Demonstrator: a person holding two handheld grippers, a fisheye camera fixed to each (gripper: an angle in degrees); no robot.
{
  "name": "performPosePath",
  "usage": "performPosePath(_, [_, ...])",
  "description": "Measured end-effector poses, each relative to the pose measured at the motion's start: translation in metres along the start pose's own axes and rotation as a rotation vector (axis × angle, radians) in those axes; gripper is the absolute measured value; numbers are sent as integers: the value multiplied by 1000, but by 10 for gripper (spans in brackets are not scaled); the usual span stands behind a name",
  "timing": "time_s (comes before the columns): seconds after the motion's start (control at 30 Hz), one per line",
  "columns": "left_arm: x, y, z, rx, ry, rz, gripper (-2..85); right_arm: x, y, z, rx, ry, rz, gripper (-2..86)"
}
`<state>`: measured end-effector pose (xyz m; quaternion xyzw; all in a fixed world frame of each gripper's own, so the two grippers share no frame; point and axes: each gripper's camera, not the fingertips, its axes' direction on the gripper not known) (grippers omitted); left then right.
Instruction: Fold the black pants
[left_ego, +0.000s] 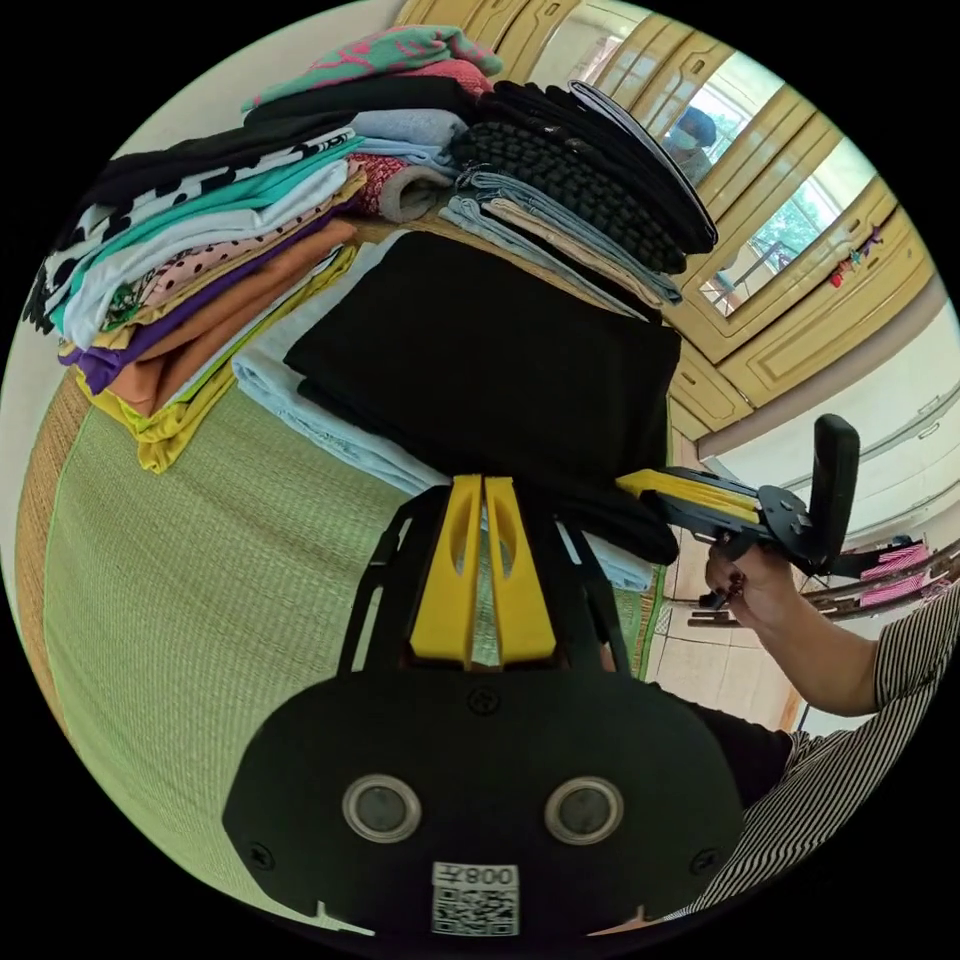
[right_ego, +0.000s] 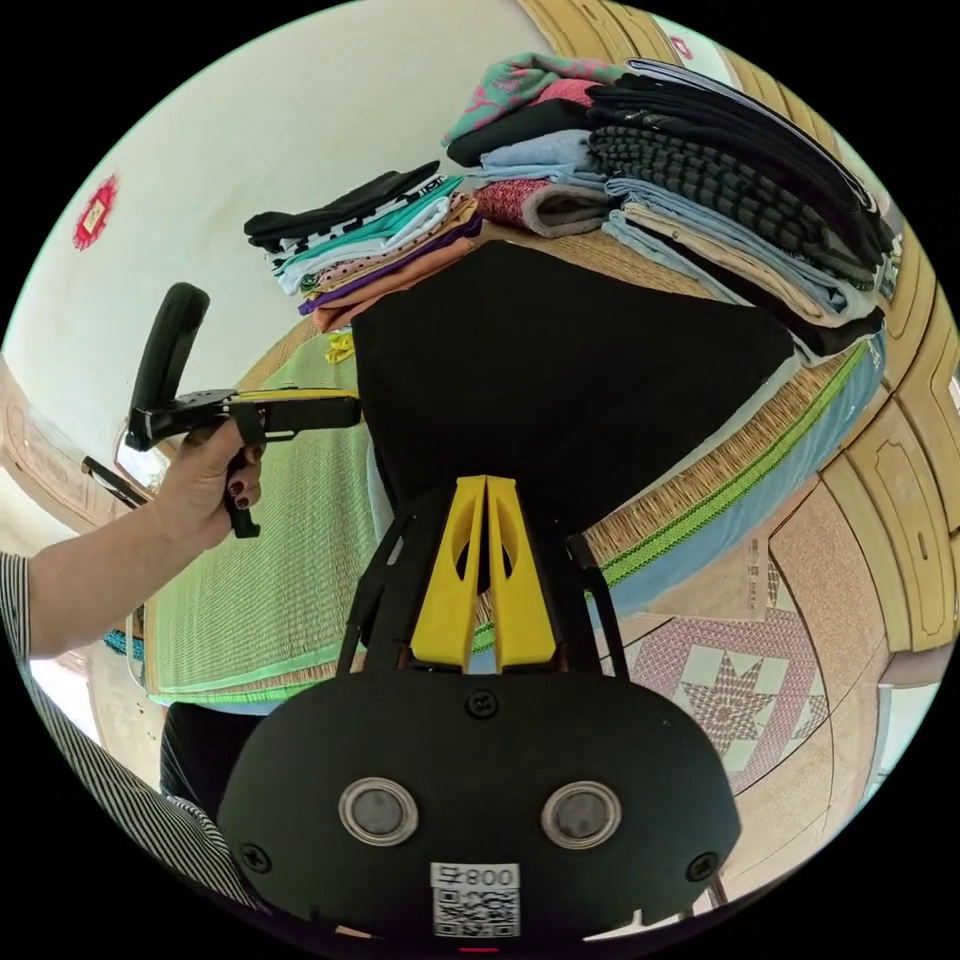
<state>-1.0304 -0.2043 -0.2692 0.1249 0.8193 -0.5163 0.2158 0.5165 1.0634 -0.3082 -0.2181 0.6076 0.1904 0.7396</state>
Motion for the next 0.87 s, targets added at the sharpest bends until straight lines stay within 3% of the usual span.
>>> performPosePath(0.13, [-4,32,-16,58,113,-48,3,25,-5,-48,98,-76,20,5])
performPosePath(0.27, [4,75,-26,75,121,-23,4,62,-37,-126,333,93,6,25])
performPosePath(0.47, [22,154,-3,-119,31,1,14,101,-129,-216,545,307,-74,85])
performPosePath(0.87, [37,266,-16,-118,-59,47,22,140,-248,-253,353,512,-48,83])
